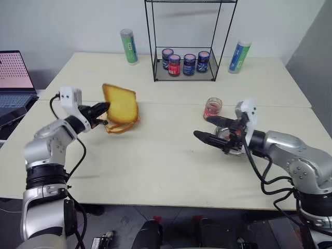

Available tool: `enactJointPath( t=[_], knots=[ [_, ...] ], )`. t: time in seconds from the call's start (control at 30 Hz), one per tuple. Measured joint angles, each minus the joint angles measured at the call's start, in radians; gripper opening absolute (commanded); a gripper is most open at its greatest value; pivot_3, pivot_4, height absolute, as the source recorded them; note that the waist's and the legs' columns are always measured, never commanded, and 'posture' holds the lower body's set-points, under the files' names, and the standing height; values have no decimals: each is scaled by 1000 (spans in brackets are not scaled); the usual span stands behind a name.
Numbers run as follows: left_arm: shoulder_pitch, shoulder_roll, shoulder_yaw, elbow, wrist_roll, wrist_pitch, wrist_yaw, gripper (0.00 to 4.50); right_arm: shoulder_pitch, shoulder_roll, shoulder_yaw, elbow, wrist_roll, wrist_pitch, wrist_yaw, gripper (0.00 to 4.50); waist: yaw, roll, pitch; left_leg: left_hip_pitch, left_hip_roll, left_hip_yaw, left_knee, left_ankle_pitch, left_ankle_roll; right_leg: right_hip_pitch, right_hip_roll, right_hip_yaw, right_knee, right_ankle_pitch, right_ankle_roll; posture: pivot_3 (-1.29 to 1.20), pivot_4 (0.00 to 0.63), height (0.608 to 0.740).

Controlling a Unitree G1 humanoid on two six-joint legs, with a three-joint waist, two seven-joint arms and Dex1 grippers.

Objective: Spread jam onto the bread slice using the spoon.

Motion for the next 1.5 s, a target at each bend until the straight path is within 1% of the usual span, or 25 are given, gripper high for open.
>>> enactJointPath(
  t=[0.07, 0.13, 0.2, 0.27, 0.37, 0.47, 0.53, 0.6, 0.67, 0.83, 0.87, 0.9, 0.97, 1.0, 1.03, 1.17, 1.2, 1.23, 1.27, 1.33, 1.37, 1.4, 1.43, 1.5],
  knots=[
    [24, 2, 13, -166, -129, 153, -10, 15, 24, -31, -62, -32, 65, 45, -4, 4500, -1, 0, 0, 1, 0, 0, 0, 0, 0, 1, 0, 0, 0, 0, 0, 0, 150, 740],
    [65, -18, 19, -280, -224, 254, 10, 15, 45, -55, -106, -59, 120, 84, -9, 4500, -1, 1, 0, 2, 1, 0, -1, 0, 0, 1, 0, 0, 0, 0, 0, 0, 150, 740],
    [124, -64, 15, -374, -298, 336, 47, 15, 74, -81, -144, -89, 172, 119, -21, 4500, -2, 1, 0, 2, 2, 2, -1, 0, 0, 2, 1, 1, 0, 0, 0, 0, 150, 740],
    [192, -111, -3, -439, -328, 373, 95, 15, 94, -90, -171, -114, 218, 140, -36, 4500, -4, 1, 0, 4, 3, 3, -1, 0, 0, 2, 2, 2, 0, 0, -1, 0, 150, 740],
    [303, -178, -47, -494, -280, 347, 178, 15, 131, -87, -187, -135, 244, 147, -81, 4500, -3, 1, 0, 4, 4, 5, -1, 0, 0, 2, 2, 4, 1, -1, -1, 0, 150, 740],
    [378, -197, -82, -492, -183, 273, 229, 15, 148, -83, -189, -143, 262, 148, -117, 4500, 6, 1, 0, 4, 3, 8, 0, 0, 0, 2, 2, 4, 0, -1, -1, 0, 150, 740],
    [446, -197, -107, -486, -93, 167, 241, 15, 179, -84, -207, -153, 266, 143, -137, 4500, 15, 2, -1, 6, 3, 10, -1, 0, 0, 3, 2, 7, -1, -1, -1, 0, 150, 740],
    [496, -205, -118, -423, -25, 113, 260, 15, 211, -88, -215, -146, 258, 138, -153, 4500, 18, 1, 0, 4, 3, 15, -1, 0, 0, 0, 2, 11, 0, -1, -1, 0, 150, 740],
    [491, -216, -119, -417, -8, 86, 269, 15, 217, -89, -217, -143, 252, 133, -156, 4500, 19, 1, 0, 4, 3, 17, -1, 0, 0, 0, 2, 12, 0, 0, -1, 0, 150, 740],
    [494, -193, -122, -413, 14, 67, 247, 15, 226, -89, -217, -130, 227, 111, -172, 4500, 17, 1, 0, 6, 3, 21, -1, -1, 1, 0, 2, 15, 0, 0, -1, 0, 150, 740],
    [494, -193, -122, -413, 17, 65, 245, 400, 227, -89, -218, -124, 224, 110, -175, 4500, 18, 1, 0, 6, 3, 22, -1, -1, 1, -1, 2, 16, 0, 0, -1, 0, 150, 740],
    [494, -193, -122, -412, 19, 63, 244, 466, 229, -89, -220, -121, 224, 108, -176, 4500, 18, 1, 0, 6, 3, 22, -1, -1, 1, -1, 2, 16, 0, 0, -1, 0, 150, 740],
    [493, -190, -119, -404, 20, 59, 234, 904, 235, -88, -234, -106, 216, 95, -186, 4500, 18, 1, 0, 5, 3, 22, -1, -1, 1, -1, 2, 16, 0, 0, -1, 0, 150, 740],
    [493, -185, -119, -402, 20, 59, 227, 1047, 242, -88, -244, -100, 209, 90, -193, 4500, 18, 1, 0, 5, 3, 22, -1, -1, 1, -1, 2, 16, 0, 0, -1, 0, 150, 740],
    [493, -174, -120, -401, 20, 61, 224, 1297, 255, -88, -256, -93, 197, 84, -198, 4500, 19, 1, 0, 5, 3, 22, -1, -1, 1, -1, 2, 15, 0, 0, -1, 0, 150, 740],
    [496, -125, -114, -402, 20, 74, 203, 2033, 296, -82, -302, -60, 173, 65, -225, 4500, 18, 1, 0, 6, 3, 23, -1, -1, 1, -1, 2, 16, 0, 0, -1, 0, 150, 740],
    [496, -105, -108, -405, 17, 82, 194, 2243, 309, -73, -324, -54, 165, 60, -241, 4500, 18, 1, 0, 5, 4, 22, -1, -1, 1, -1, 2, 16, 0, 0, -1, 0, 150, 740],
    [496, -60, -105, -412, 12, 98, 170, 2361, 315, -45, -360, -40, 153, 48, -272, 4500, 18, -1, 1, 5, 4, 22, -1, -1, 1, -1, 4, 16, 0, 0, -1, 0, 150, 740],
    [494, -6, -99, -425, 12, 100, 140, 2618, 323, -23, -407, -11, 145, 40, -315, 4500, 18, -2, 1, 5, 5, 22, -2, -1, 1, -1, 4, 16, 0, 0, -1, 0, 150, 740],
    [478, 77, -104, -467, 20, 86, 71, 2930, 337, 12, -476, 38, 137, 27, -375, 4500, 18, -1, 1, 5, 4, 24, -2, -1, 1, -1, 3, 18, 0, 0, -1, 0, 150, 740],
    [453, 98, -121, -496, 25, 64, 30, 3228, 337, 35, -503, 62, 143, 27, -404, 4500, 20, -1, 1, 6, 3, 25, -2, -1, 1, -1, 3, 18, 0, 0, 0, 0, 150, 740],
    [421, 110, -157, -533, 27, 41, -13, 3393, 333, 68, -524, 82, 157, 27, -431, 4500, 24, -1, 1, 6, 3, 25, -2, -1, 1, 0, 2, 18, 0, 0, 0, 0, 150, 740],
    [393, 110, -193, -571, 26, 19, -48, 3655, 329, 93, -530, 97, 174, 28, -451, 4500, 24, -1, 1, 6, 3, 25, -1, -1, 1, 0, 2, 19, 0, 0, 0, 0, 150, 740],
    [342, 110, -276, -627, 32, -26, -123, 4043, 320, 140, -542, 126, 225, 36, -486, 4500, 21, -1, 1, 6, 3, 26, -2, -1, 1, -1, 3, 20, 0, 0, 0, 0, 150, 740]
  ],
)
